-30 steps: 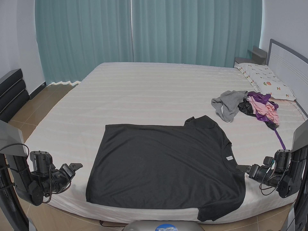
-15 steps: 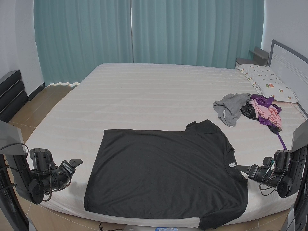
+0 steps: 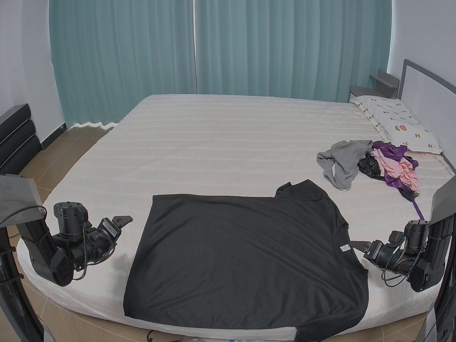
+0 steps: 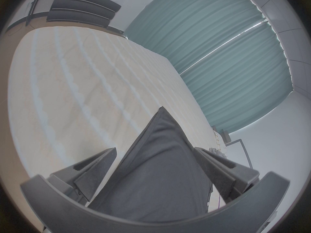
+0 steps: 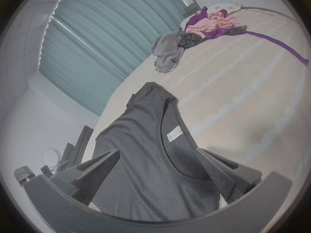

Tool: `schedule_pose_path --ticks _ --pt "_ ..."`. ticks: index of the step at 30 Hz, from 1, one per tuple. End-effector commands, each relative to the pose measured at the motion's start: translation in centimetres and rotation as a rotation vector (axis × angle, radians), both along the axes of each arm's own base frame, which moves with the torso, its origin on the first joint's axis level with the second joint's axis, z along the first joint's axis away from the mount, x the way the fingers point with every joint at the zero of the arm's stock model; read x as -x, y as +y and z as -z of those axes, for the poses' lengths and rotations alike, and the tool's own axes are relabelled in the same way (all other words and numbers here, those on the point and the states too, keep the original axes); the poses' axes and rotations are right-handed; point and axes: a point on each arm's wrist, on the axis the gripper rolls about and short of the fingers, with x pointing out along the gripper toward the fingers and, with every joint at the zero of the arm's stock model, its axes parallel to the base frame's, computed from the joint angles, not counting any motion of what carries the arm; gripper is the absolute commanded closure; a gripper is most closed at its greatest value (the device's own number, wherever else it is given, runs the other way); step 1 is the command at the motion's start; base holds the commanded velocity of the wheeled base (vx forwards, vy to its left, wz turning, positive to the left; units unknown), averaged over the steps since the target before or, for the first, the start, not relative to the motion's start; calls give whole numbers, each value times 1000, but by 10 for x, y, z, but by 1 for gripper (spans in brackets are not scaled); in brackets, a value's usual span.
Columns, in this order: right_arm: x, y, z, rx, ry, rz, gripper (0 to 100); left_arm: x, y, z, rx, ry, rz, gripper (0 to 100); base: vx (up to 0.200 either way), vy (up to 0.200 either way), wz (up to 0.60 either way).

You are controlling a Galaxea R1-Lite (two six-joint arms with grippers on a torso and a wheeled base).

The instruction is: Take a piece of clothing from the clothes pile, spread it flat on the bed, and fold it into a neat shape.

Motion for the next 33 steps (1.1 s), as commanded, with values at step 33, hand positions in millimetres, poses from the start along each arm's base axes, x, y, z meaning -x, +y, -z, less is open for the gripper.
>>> schedule_pose_path --ticks 33 --pt "-17 9 20 -183 65 -33 0 -226 -23 43 14 73 72 0 0 0 0"
